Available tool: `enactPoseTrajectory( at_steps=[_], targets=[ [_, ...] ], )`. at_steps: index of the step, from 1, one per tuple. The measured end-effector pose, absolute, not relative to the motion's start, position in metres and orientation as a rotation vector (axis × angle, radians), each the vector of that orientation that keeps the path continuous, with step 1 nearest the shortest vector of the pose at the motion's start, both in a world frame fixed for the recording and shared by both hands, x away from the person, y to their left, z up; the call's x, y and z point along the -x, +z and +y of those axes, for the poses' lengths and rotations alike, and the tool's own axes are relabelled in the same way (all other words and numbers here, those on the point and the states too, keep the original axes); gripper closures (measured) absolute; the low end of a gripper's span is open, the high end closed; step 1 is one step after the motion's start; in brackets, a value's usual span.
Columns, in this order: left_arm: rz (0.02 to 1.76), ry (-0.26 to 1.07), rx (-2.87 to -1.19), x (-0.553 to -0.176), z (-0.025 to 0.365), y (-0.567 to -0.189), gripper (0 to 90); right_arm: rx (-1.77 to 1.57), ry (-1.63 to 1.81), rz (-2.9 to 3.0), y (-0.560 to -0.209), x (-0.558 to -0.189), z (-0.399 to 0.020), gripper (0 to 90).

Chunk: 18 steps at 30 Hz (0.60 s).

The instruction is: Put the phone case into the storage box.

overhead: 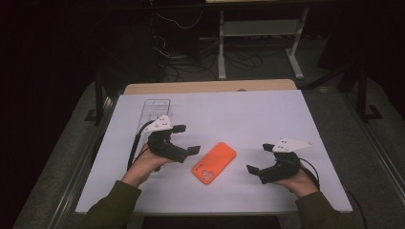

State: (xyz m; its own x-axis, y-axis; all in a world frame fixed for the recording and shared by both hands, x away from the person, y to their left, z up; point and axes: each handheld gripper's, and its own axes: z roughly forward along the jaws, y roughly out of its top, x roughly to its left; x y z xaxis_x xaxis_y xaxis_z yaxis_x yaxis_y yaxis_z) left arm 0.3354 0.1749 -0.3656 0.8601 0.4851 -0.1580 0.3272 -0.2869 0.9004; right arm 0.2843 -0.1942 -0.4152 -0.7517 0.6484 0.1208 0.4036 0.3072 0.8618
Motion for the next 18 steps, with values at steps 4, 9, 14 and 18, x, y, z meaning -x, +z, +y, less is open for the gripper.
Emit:
enactPoseTrajectory(
  at_steps=[4,9,14,18],
  targets=[
    [0.610,0.172,-1.890,-0.338,0.169,-0.364,0.0,-0.961,1.422,2.327,-0.415,-0.284,-0.194,0.0],
    [0.611,0.171,-1.889,-0.342,0.161,-0.364,0.0,-0.964,1.425,2.329,-0.415,-0.284,-0.194,0.0],
    [0.607,0.170,-1.883,-0.344,0.153,-0.363,0.0,-0.962,1.424,2.329,-0.414,-0.284,-0.194,0.0],
    [0.600,0.174,-1.891,-0.346,0.145,-0.363,0.0,-0.962,1.426,2.327,-0.414,-0.284,-0.194,0.0]
  ],
)
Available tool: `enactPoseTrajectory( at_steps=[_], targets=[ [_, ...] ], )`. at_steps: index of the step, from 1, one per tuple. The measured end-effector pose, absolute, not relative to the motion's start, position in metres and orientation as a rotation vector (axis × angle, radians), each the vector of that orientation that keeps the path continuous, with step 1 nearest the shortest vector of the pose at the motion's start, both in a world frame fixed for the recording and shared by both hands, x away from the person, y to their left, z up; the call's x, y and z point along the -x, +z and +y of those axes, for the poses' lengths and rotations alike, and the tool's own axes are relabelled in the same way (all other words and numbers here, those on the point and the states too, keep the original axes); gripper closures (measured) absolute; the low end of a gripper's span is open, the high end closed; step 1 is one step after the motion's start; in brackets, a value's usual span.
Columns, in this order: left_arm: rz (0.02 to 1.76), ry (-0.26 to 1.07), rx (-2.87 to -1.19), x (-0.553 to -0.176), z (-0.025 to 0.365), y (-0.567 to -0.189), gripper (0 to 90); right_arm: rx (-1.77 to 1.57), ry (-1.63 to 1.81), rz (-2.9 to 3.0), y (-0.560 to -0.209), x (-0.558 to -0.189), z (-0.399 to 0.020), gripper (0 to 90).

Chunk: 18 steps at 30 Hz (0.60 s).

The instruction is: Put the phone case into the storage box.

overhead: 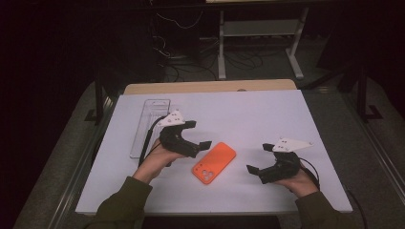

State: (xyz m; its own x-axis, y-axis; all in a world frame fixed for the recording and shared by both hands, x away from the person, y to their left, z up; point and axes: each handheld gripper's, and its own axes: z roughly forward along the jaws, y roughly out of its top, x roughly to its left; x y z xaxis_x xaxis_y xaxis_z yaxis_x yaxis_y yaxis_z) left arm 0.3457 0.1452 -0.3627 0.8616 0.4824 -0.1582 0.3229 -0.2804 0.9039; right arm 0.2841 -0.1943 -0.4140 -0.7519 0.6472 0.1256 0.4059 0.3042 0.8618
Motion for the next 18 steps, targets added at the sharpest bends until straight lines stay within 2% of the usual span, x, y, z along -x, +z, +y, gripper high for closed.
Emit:
enactPoseTrajectory(
  at_steps=[18],
  targets=[
    [0.621,0.168,-1.885,-0.355,0.116,-0.367,0.0,-0.972,1.435,2.325,-0.414,-0.285,-0.195,0.0]
  ],
)
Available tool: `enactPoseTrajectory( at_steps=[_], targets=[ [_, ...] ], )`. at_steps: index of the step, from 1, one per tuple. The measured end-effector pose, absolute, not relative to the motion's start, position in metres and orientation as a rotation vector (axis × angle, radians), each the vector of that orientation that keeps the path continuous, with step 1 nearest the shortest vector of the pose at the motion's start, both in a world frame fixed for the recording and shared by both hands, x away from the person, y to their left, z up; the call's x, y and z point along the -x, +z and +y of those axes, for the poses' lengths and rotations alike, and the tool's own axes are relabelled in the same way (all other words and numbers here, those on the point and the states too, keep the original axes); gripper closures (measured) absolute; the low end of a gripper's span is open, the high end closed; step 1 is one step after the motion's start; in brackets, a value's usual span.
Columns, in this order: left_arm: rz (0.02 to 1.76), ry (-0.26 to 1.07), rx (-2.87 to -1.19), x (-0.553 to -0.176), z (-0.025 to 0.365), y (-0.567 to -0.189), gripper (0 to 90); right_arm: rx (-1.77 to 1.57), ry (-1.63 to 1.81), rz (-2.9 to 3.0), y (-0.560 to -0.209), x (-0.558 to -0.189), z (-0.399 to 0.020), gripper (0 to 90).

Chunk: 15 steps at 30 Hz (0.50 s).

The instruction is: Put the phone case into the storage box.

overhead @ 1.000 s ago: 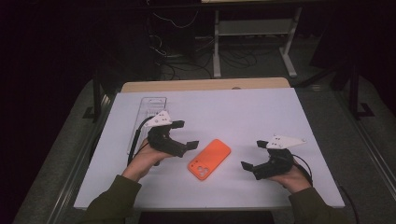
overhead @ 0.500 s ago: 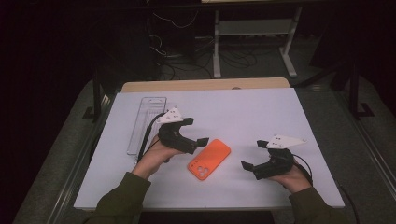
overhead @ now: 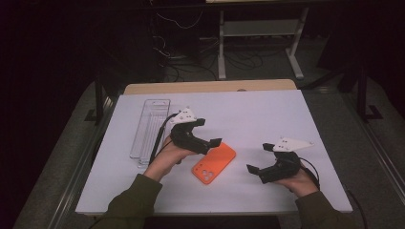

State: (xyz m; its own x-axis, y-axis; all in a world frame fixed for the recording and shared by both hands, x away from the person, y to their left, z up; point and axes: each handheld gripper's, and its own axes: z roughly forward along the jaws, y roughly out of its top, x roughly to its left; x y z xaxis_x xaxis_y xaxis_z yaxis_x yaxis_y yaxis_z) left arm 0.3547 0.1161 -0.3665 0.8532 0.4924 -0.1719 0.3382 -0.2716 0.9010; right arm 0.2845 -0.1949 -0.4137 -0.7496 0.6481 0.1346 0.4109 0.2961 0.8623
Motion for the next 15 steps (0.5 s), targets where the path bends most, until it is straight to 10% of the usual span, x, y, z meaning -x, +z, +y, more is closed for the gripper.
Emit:
enactPoseTrajectory(
  at_steps=[15],
  targets=[
    [0.663,0.179,-1.911,-0.3528,0.1105,-0.3717,0.0,-0.959,1.430,2.327,-0.4141,-0.2847,-0.1940,0.0]
  ],
)
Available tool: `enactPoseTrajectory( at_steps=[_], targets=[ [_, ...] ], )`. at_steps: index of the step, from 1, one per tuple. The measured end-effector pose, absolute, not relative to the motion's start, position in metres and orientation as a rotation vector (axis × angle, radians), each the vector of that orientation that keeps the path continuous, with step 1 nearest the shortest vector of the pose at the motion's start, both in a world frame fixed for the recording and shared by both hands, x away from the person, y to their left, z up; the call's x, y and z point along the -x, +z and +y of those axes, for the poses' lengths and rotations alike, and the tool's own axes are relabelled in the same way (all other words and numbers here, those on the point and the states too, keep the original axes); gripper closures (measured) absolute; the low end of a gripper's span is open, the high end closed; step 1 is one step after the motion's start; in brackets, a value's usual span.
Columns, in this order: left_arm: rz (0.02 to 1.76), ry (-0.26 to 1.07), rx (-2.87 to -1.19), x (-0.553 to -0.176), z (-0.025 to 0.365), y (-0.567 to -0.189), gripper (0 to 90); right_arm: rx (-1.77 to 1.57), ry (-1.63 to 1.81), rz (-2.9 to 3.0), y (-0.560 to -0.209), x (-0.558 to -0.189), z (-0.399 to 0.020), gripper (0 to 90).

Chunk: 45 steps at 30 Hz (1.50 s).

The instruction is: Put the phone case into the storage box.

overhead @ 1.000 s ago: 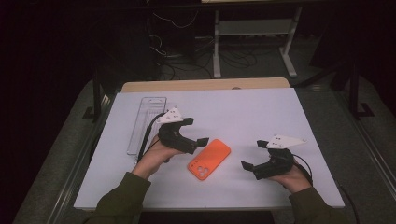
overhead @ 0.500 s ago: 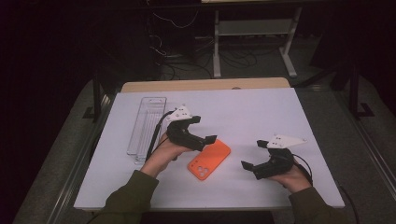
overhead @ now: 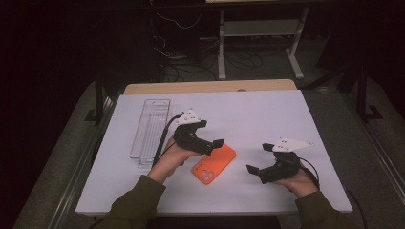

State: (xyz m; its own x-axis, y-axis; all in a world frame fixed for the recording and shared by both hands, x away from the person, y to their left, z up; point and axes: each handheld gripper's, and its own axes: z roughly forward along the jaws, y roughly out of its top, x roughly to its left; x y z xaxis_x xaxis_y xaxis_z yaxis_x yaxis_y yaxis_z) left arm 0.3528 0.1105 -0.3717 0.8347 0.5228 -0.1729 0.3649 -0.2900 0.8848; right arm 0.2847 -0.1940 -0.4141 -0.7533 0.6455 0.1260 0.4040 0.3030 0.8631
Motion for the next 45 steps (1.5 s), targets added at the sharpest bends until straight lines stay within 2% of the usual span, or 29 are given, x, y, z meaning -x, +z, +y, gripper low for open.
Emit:
enactPoseTrajectory(
  at_steps=[45],
  targets=[
    [0.674,0.175,-2.138,-0.340,0.091,-0.402,0.0,-0.955,1.429,2.325,-0.414,-0.285,-0.195,0.0]
  ],
)
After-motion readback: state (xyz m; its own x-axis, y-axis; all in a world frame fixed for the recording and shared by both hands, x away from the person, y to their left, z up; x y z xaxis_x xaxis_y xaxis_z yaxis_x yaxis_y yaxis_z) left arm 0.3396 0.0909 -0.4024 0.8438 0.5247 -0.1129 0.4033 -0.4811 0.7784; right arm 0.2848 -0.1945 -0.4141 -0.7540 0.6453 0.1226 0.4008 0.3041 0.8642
